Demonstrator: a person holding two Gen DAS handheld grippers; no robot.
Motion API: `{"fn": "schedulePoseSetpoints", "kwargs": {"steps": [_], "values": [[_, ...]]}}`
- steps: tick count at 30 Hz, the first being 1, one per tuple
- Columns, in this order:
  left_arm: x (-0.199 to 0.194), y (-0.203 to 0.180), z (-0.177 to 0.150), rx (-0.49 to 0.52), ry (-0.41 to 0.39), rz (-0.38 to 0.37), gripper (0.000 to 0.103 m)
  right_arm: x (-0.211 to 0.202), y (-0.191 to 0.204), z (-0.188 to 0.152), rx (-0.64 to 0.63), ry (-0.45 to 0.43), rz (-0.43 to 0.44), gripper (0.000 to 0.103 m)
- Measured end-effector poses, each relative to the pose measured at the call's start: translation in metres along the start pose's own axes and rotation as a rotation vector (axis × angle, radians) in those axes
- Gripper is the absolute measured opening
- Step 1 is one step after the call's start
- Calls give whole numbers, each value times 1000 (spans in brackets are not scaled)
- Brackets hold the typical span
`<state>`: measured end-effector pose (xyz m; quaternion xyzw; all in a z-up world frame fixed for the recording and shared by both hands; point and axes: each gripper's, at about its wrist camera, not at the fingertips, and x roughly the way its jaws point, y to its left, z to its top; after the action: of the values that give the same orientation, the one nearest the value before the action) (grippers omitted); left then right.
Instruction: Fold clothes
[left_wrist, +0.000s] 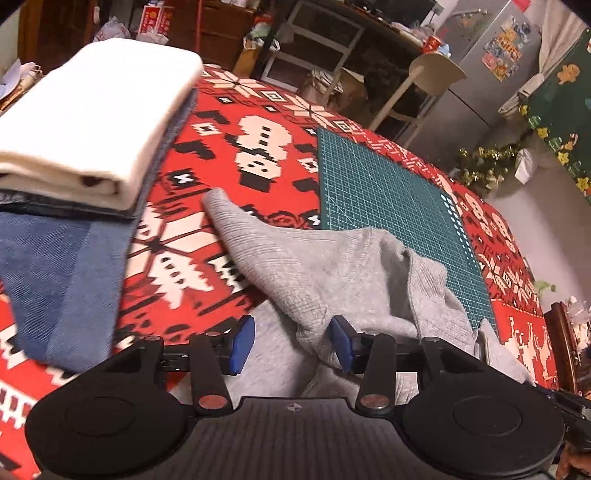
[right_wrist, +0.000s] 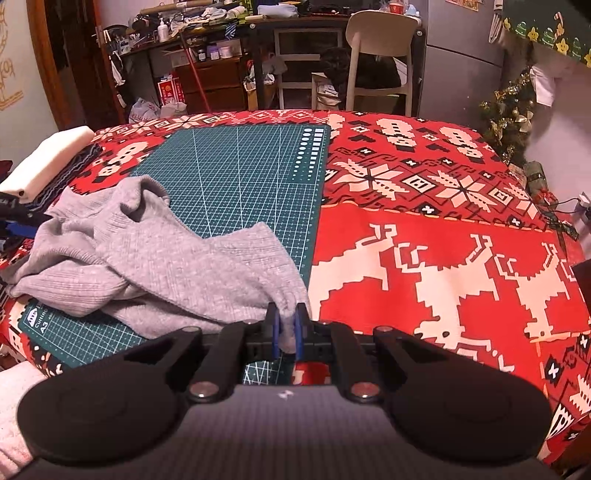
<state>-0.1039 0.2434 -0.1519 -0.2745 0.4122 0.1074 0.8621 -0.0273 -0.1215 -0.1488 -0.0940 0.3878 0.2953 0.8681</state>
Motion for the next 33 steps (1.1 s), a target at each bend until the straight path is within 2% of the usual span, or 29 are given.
{"fn": "schedulePoseSetpoints", "kwargs": {"steps": [2, 5, 7, 9, 13, 16, 18, 19, 20, 23, 27, 33], "values": [[4, -2, 3, -4, 9, 12, 43, -1, 1, 0, 0, -2, 1, 8], [-3, -2, 8, -41, 10, -31, 39, -3, 2, 2, -1, -9, 5, 8], [-9, -1, 10, -71, -1, -69, 46, -5, 2, 2, -1, -14, 9, 8], [-6, -3, 14, -70, 11, -46, 53, -5, 3, 2, -1, -15, 11, 8], [9, -7, 17, -49, 43, 1, 52, -2, 5, 1, 3, -11, 11, 9], [14, -8, 17, -58, 38, 24, 51, -3, 6, 0, 0, -11, 14, 9], [14, -10, 16, -48, 31, 40, 43, -4, 7, -1, 1, -10, 17, 9], [14, -11, 15, -34, 28, 56, 25, -5, 7, -1, 1, -10, 18, 9], [13, -11, 13, -23, 23, 71, 17, -5, 7, -1, 1, -9, 20, 9], [5, -7, 6, -23, 4, 76, 13, -5, 7, -1, 3, -13, 23, 9], [-17, -3, -7, -28, -13, 57, 13, -5, 7, 1, 8, -17, 31, 9], [-48, -4, -46, 31, 6, 52, 11, -3, 3, 1, 36, -15, 56, 9]]}}
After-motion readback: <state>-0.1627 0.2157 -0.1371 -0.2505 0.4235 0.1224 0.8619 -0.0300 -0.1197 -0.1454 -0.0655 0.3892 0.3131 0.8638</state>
